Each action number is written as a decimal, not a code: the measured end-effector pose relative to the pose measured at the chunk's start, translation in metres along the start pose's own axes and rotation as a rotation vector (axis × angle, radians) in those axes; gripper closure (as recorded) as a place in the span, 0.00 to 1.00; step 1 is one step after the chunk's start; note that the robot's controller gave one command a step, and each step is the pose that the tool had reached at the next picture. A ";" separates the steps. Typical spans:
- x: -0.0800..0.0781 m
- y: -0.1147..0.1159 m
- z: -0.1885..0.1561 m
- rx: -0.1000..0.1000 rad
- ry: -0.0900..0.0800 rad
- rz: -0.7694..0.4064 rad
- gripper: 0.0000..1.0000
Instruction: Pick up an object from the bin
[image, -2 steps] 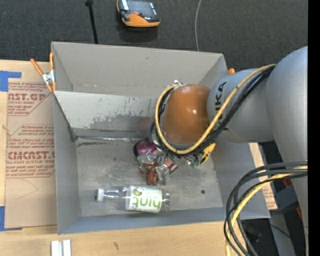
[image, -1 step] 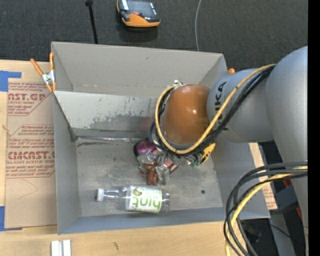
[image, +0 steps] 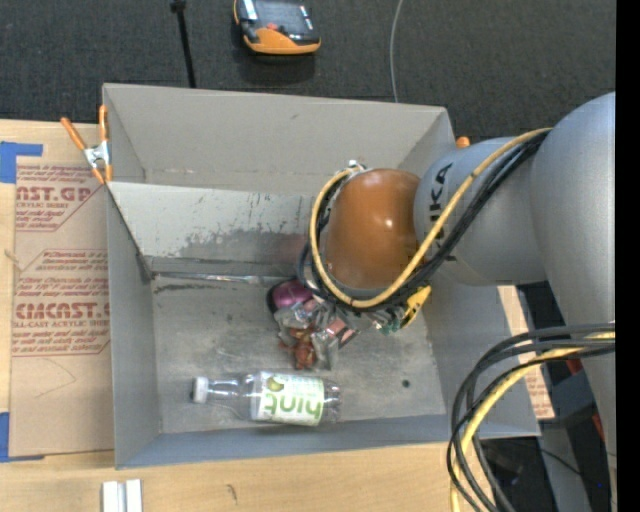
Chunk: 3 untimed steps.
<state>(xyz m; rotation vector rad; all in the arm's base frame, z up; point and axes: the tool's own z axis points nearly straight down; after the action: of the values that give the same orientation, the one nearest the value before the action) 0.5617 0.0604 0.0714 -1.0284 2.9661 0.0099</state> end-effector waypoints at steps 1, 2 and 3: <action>0.000 0.000 0.000 0.000 0.000 0.000 1.00; 0.000 0.000 0.000 0.000 0.000 0.000 1.00; -0.013 0.022 -0.001 0.011 -0.003 0.017 1.00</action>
Offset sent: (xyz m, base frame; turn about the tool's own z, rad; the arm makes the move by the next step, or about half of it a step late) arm 0.0000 0.0000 0.0000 0.0000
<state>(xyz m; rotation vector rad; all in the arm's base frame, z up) 0.5586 0.0857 0.0727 -1.0014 2.9682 -0.0045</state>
